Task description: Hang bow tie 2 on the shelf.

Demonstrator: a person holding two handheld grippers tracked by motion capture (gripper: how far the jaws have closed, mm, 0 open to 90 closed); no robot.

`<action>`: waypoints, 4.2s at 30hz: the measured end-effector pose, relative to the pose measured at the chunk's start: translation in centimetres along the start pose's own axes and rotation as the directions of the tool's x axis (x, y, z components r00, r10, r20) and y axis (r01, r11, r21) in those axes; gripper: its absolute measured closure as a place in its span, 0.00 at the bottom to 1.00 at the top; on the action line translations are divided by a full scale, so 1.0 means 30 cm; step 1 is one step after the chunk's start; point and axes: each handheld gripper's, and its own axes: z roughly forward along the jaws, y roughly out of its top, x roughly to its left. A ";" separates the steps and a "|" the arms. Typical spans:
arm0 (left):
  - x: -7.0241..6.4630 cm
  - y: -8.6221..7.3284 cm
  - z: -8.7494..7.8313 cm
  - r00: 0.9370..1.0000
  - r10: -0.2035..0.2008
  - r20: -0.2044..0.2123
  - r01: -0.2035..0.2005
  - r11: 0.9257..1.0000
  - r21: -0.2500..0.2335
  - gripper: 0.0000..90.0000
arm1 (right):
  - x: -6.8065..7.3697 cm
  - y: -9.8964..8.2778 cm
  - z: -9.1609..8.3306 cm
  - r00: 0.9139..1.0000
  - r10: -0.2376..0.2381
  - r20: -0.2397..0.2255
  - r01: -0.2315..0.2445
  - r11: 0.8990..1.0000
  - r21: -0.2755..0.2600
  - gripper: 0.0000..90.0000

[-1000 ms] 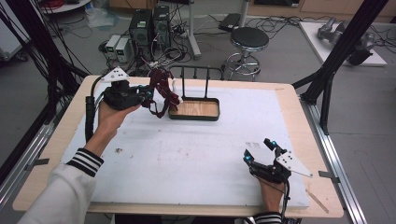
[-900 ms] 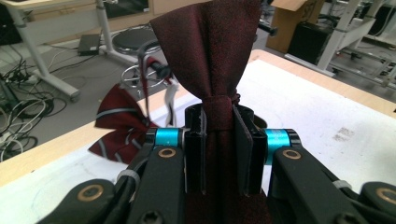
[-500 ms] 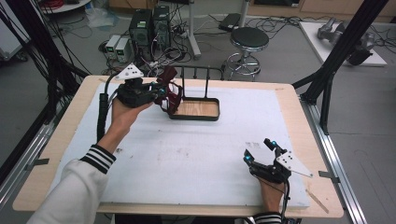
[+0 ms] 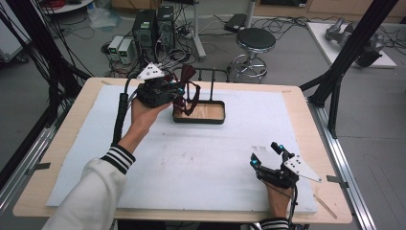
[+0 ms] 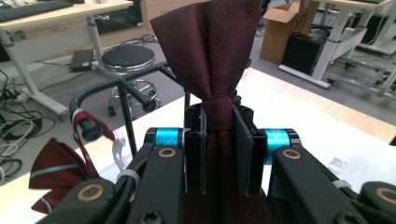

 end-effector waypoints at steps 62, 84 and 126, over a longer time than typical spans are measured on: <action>-0.006 0.102 0.212 0.971 -0.031 -0.238 0.034 0.999 0.007 0.84 | -0.009 -0.001 -0.006 1.000 0.029 -0.004 -0.030 0.999 -0.021 0.11; 0.024 0.095 0.246 0.977 -0.076 -0.201 0.075 0.997 -0.011 0.84 | -0.013 -0.001 -0.006 0.999 0.038 -0.004 -0.039 0.999 -0.028 0.11; 0.019 0.102 0.232 0.984 -0.062 -0.168 0.063 0.998 -0.001 0.46 | -0.011 -0.001 -0.006 0.999 0.038 -0.003 -0.038 0.999 -0.024 0.11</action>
